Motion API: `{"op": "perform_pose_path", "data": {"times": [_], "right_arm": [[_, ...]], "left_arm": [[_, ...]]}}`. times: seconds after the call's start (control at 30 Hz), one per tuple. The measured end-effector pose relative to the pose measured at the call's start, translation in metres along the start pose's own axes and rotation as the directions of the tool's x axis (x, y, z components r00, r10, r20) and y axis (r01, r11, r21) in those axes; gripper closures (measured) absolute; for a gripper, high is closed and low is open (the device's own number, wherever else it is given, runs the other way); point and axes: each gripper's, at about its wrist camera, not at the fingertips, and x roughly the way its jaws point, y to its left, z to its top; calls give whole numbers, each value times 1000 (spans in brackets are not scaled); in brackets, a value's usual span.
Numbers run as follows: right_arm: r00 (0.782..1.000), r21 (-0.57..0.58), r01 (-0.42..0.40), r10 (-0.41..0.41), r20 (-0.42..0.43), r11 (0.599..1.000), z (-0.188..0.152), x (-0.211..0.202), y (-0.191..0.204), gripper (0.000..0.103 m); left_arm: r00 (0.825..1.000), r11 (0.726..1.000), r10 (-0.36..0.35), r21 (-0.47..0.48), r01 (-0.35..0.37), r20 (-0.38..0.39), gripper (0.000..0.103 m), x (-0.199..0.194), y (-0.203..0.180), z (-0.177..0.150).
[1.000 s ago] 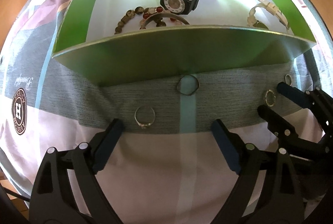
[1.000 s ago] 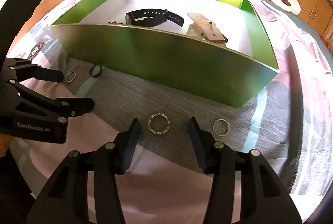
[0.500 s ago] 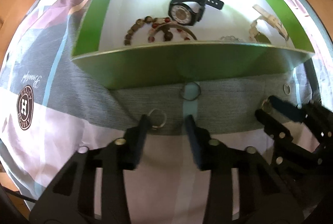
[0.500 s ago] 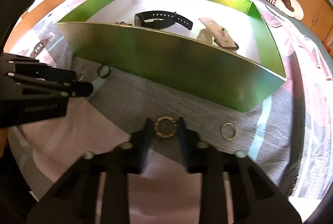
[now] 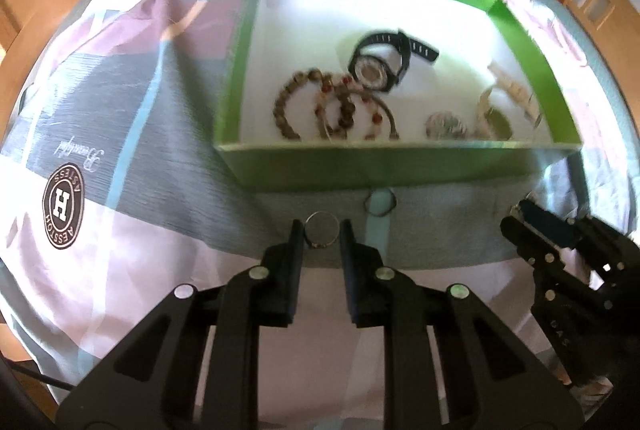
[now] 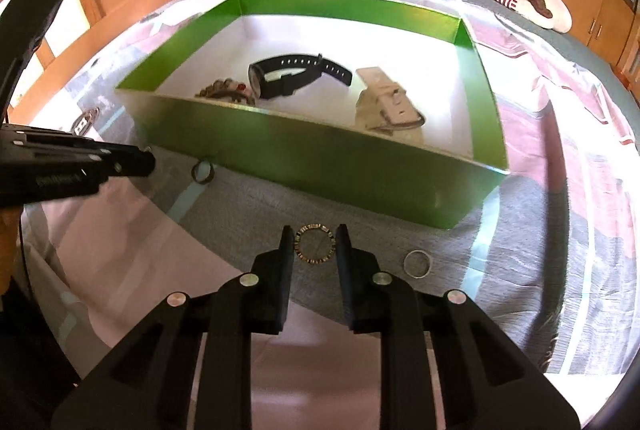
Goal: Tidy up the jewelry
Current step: 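Drop both rings into the green box and open both tools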
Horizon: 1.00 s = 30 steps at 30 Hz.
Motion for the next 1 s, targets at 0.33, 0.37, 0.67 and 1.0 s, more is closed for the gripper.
{"op": "perform_pose_path", "data": {"times": [0.33, 0.37, 0.67, 1.0], "right_arm": [[989, 12, -61, 59, 134, 998, 23, -44, 2, 81], [989, 8, -54, 52, 135, 999, 26, -43, 2, 81], [992, 15, 21, -23, 121, 1000, 70, -12, -14, 82], [987, 67, 50, -59, 150, 997, 63, -17, -35, 50]], "left_arm": [[987, 994, -106, -20, 109, 117, 84, -56, 0, 15], [987, 994, -108, -18, 111, 117, 84, -54, -1, 17], [990, 998, -27, 55, 19, 139, 84, -30, -17, 67], [994, 1000, -4, 24, 1, 108, 58, 1, -7, 79]]}}
